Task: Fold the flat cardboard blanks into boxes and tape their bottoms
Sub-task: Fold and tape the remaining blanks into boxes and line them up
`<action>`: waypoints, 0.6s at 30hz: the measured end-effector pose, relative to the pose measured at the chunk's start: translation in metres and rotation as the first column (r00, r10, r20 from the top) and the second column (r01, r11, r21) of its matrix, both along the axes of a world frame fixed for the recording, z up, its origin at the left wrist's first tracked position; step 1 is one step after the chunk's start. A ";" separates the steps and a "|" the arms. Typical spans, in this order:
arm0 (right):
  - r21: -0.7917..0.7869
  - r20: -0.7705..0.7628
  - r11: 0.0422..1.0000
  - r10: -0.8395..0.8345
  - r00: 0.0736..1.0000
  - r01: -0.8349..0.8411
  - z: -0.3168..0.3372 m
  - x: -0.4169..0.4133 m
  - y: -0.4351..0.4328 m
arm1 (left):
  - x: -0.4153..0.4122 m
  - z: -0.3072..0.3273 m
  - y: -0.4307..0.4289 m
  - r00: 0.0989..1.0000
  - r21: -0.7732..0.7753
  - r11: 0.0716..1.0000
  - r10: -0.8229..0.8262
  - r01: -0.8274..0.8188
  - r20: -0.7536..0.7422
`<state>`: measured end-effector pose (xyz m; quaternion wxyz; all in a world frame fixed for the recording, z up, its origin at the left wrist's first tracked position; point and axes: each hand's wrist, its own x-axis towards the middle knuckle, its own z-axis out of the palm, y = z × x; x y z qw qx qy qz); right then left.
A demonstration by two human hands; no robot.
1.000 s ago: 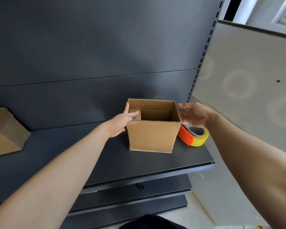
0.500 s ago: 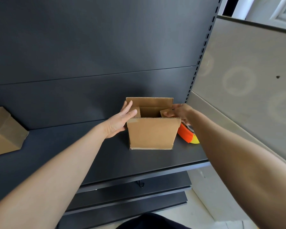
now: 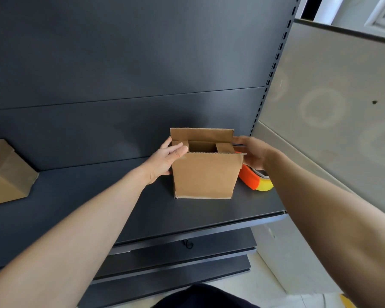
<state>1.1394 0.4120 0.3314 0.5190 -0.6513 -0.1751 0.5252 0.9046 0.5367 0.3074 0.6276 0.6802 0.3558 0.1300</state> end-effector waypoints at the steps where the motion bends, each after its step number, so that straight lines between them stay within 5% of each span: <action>1: 0.018 -0.053 1.000 -0.002 0.999 0.003 0.001 0.002 -0.001 | 0.000 0.000 0.000 1.000 0.014 1.000 0.012 -0.012 -0.002; 12: -0.090 0.016 0.996 -0.003 1.000 0.004 0.000 0.005 0.015 | 0.006 -0.008 -0.010 0.991 0.258 0.961 0.118 -0.099 -0.062; 18: -0.099 -0.015 0.995 0.017 1.000 -0.019 0.001 0.008 0.017 | 0.012 -0.005 -0.011 0.987 0.202 0.968 0.160 -0.152 -0.024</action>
